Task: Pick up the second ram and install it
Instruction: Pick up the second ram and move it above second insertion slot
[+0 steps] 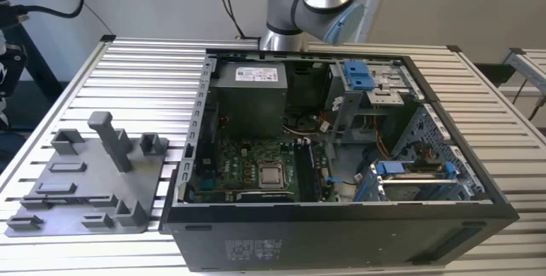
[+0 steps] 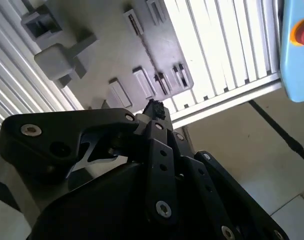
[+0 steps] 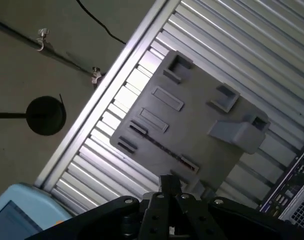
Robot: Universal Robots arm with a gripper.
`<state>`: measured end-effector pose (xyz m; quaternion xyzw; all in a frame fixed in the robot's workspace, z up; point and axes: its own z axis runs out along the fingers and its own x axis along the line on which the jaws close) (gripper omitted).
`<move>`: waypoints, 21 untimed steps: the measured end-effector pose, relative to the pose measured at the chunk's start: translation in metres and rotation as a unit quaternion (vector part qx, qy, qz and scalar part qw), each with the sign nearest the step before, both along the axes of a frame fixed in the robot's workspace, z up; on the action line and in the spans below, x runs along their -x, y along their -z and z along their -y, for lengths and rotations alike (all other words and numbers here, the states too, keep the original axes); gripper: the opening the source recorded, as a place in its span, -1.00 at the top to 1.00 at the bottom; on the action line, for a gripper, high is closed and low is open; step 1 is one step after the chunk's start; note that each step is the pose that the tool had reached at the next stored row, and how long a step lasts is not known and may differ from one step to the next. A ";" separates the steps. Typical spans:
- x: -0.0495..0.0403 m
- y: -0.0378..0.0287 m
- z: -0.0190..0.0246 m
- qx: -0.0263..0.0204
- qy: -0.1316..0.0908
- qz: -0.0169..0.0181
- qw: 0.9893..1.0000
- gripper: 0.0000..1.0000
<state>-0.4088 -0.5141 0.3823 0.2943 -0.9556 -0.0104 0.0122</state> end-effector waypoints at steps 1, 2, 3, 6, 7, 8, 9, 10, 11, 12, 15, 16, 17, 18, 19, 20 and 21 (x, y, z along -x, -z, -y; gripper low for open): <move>0.0000 0.0000 0.0000 0.000 -0.004 0.000 1.000 0.79; 0.0000 0.0000 0.0000 0.000 -0.008 0.000 1.000 0.79; 0.0000 0.0000 0.0000 0.001 -0.012 0.000 1.000 0.79; 0.0000 0.0000 0.0000 0.001 -0.025 0.000 1.000 0.79; 0.0000 0.0000 -0.0001 0.001 -0.029 0.000 1.000 0.79; 0.0000 0.0000 -0.0002 0.002 -0.033 0.000 0.999 0.79; 0.0000 0.0000 -0.0003 0.002 -0.038 0.000 0.999 0.79; 0.0000 0.0000 -0.0005 0.002 -0.042 0.000 0.999 0.79; 0.0000 0.0000 -0.0005 0.002 -0.047 0.000 0.999 0.79; 0.0000 0.0000 -0.0004 0.002 -0.052 0.000 0.999 0.79; 0.0000 0.0000 -0.0005 0.003 -0.076 0.000 0.997 0.79; 0.0000 0.0000 -0.0005 0.003 -0.085 0.000 0.996 0.79; 0.0000 0.0000 -0.0005 0.003 -0.092 0.000 0.996 0.79; 0.0000 0.0001 -0.0005 0.004 -0.098 0.000 0.995 0.79; 0.0000 0.0001 -0.0005 0.004 -0.104 0.000 0.995 0.79; 0.0000 0.0001 -0.0005 0.004 -0.110 0.000 0.994 0.79; 0.0000 0.0001 -0.0005 0.005 -0.115 0.000 0.993 0.79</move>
